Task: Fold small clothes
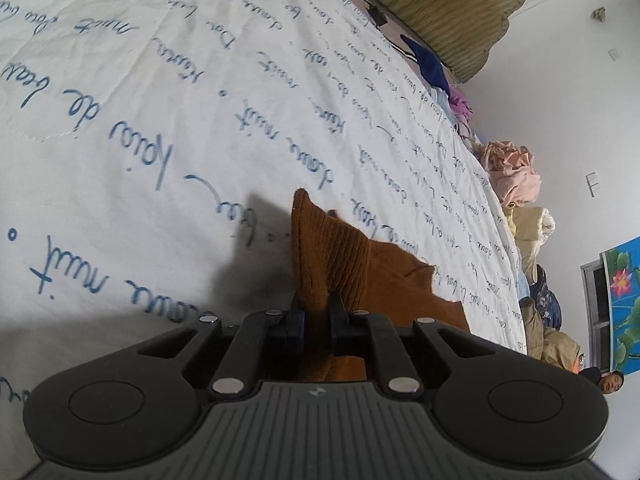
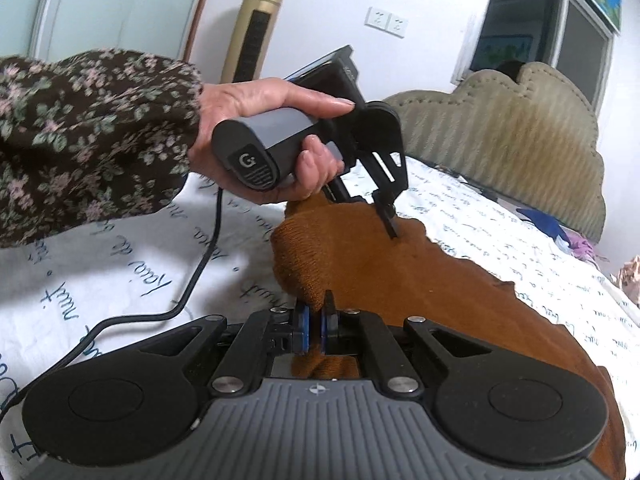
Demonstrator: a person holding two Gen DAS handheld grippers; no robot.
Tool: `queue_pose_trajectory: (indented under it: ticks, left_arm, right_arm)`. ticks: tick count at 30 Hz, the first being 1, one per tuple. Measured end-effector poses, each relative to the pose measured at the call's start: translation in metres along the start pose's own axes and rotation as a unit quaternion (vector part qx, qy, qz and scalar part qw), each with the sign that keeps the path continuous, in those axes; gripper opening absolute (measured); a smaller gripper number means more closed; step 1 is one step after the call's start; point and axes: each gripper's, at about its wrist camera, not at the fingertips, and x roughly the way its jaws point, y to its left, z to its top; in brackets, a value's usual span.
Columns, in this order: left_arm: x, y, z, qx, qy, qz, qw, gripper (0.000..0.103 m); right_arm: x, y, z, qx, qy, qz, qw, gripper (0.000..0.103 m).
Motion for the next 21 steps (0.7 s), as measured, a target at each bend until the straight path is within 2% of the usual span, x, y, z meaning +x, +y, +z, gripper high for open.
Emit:
queue_pose_trajectory:
  ticks: [11, 16, 21]
  left_arm:
    - [0.006, -0.066, -0.011, 0.025, -0.013, -0.004, 0.9996, 0.01]
    - [0.024, -0.103, -0.021, 0.043, -0.007, -0.001, 0.9991, 0.01]
    - [0.057, -0.159, -0.035, 0.092, -0.011, 0.018, 0.9955, 0.01]
  right_arm:
    - [-0.021, -0.039, -0.008, 0.05, -0.031, -0.022, 0.998, 0.007]
    - [-0.034, -0.064, -0.017, 0.08, -0.041, -0.042, 0.995, 0.007]
    - [-0.045, -0.098, -0.031, 0.12, -0.049, -0.067, 0.989, 0.007]
